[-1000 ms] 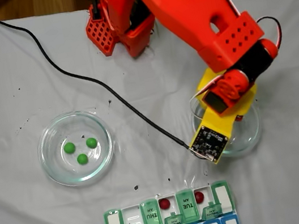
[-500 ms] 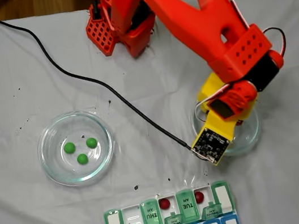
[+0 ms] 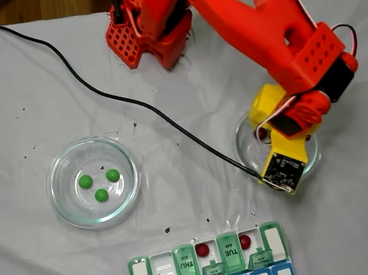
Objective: Sort medicines into box.
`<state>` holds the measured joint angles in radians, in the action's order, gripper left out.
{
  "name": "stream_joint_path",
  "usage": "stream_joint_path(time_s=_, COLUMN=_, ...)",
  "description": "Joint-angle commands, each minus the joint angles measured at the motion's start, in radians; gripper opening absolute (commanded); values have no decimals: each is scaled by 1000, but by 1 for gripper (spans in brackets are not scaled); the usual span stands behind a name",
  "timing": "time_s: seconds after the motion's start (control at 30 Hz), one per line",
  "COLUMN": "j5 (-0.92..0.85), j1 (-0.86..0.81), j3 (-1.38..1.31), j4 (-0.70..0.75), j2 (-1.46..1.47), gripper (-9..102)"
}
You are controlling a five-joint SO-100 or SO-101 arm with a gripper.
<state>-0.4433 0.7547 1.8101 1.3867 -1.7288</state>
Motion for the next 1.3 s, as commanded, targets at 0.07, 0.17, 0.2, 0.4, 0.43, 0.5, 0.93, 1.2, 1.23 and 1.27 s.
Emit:
stream_joint_path(time_s=0.07, j5=-52, j1=0, j3=-83, j4=55, j2=55, gripper=16)
stream_joint_path(time_s=0.17, j5=-58, j1=-32, j3=-118, j4=58, j2=80, gripper=16)
stream_joint_path(time_s=0.2, j5=-60, j1=-40, j3=-126, j4=54, j2=84, gripper=16)
stream_joint_path(time_s=0.4, j5=-52, j1=-48, j3=-130, j4=55, j2=86, gripper=15)
stream_joint_path(time_s=0.43, j5=-51, j1=-43, j3=-126, j4=61, j2=81, gripper=14)
stream_joint_path(time_s=0.5, j5=-41, j1=-34, j3=-120, j4=81, j2=75, gripper=14)
stream_joint_path(time_s=0.93, j5=-29, j1=-28, j3=-98, j4=112, j2=112, gripper=1)
stream_joint_path(time_s=1.2, j5=8, j1=-98, j3=-179, j4=130, j2=20, gripper=0)
stream_joint_path(time_s=1.23, j5=11, j1=-106, j3=-190, j4=140, j2=3, gripper=0)
stream_joint_path(time_s=1.27, j5=17, j1=-117, j3=-204, j4=147, j2=-21, gripper=0)
